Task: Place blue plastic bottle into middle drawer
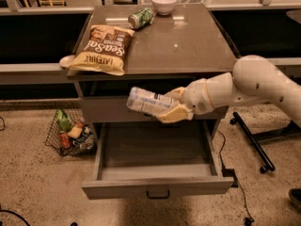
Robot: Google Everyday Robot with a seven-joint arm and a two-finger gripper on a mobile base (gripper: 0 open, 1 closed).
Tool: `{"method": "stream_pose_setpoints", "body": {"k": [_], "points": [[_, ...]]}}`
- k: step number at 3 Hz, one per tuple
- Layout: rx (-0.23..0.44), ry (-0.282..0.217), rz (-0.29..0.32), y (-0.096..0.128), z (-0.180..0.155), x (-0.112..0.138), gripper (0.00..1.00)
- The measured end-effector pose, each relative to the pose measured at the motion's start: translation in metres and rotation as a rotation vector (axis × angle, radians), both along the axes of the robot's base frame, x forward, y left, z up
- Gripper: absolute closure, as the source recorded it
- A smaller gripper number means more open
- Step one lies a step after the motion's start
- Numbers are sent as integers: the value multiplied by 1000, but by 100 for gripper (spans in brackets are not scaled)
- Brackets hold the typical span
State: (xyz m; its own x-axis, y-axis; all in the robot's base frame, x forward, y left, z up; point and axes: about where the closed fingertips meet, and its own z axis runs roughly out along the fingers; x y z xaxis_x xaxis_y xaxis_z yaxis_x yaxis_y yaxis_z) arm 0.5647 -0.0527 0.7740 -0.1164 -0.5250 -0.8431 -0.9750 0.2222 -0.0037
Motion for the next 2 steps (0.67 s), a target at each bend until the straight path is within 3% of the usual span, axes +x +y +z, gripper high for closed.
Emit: {"method": "stream_pose_setpoints", "body": {"k": [2], "points": [[-2,21,12,4,-10,-4,100]]}}
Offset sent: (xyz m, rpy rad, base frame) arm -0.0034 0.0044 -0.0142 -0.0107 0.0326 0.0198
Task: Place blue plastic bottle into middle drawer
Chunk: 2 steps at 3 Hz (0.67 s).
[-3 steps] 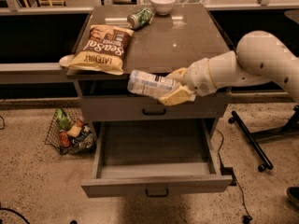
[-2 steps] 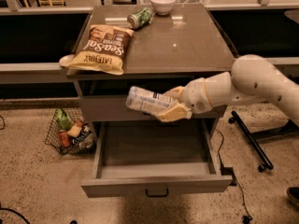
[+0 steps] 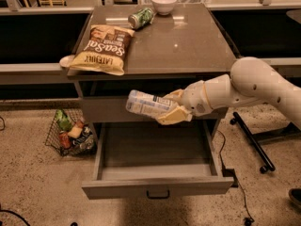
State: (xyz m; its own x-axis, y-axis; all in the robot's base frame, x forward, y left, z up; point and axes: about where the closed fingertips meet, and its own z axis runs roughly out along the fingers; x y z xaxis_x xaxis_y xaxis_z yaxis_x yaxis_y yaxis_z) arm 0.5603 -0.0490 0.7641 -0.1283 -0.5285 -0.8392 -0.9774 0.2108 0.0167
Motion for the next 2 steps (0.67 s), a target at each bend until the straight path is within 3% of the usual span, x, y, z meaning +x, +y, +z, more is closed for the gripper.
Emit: {"method": "stream_pose_setpoints", "body": {"k": [2], "points": [[-90,31,18,0,-105,-21,100]]}}
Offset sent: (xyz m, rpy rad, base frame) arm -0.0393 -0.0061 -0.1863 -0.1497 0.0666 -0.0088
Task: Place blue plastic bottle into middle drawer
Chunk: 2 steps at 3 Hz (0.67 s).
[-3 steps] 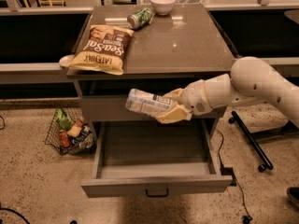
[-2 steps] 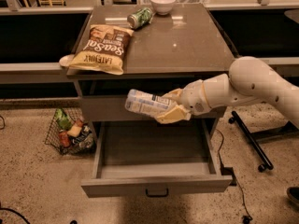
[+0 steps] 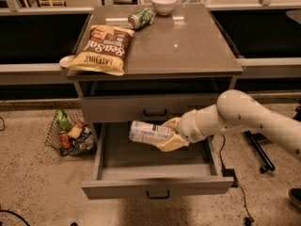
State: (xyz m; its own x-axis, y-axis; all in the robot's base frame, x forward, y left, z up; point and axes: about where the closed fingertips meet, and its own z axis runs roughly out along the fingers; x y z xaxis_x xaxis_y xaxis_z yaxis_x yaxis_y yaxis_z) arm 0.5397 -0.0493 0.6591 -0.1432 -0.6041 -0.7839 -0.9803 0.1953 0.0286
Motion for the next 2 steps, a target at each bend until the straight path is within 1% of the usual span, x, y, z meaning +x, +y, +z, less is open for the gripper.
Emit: {"method": "stream_pose_setpoints", "body": {"k": [1,2], "points": [[-16,59,-22,0,-66,-9,100],[-16,59,-22,0,-66,-9,100]]}}
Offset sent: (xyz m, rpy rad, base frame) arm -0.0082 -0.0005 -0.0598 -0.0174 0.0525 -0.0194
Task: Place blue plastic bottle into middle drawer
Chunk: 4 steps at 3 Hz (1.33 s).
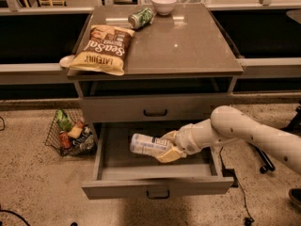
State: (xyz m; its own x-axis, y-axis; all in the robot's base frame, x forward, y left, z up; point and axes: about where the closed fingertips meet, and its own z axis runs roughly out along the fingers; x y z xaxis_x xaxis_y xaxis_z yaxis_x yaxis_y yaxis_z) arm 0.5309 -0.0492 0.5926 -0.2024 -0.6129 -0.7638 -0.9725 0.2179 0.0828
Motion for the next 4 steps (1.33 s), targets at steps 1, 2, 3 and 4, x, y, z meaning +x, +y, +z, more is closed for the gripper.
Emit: {"method": "stream_pose_setpoints", "body": {"k": [1,2,3,4], "points": [[-31,58,-84,-9,-39,9,100],[-78,117,-191,-29,-92,27,100],[-119,144,-279,-49,-133,44,100],[-150,161,-355,-72,-166,63,98]]}}
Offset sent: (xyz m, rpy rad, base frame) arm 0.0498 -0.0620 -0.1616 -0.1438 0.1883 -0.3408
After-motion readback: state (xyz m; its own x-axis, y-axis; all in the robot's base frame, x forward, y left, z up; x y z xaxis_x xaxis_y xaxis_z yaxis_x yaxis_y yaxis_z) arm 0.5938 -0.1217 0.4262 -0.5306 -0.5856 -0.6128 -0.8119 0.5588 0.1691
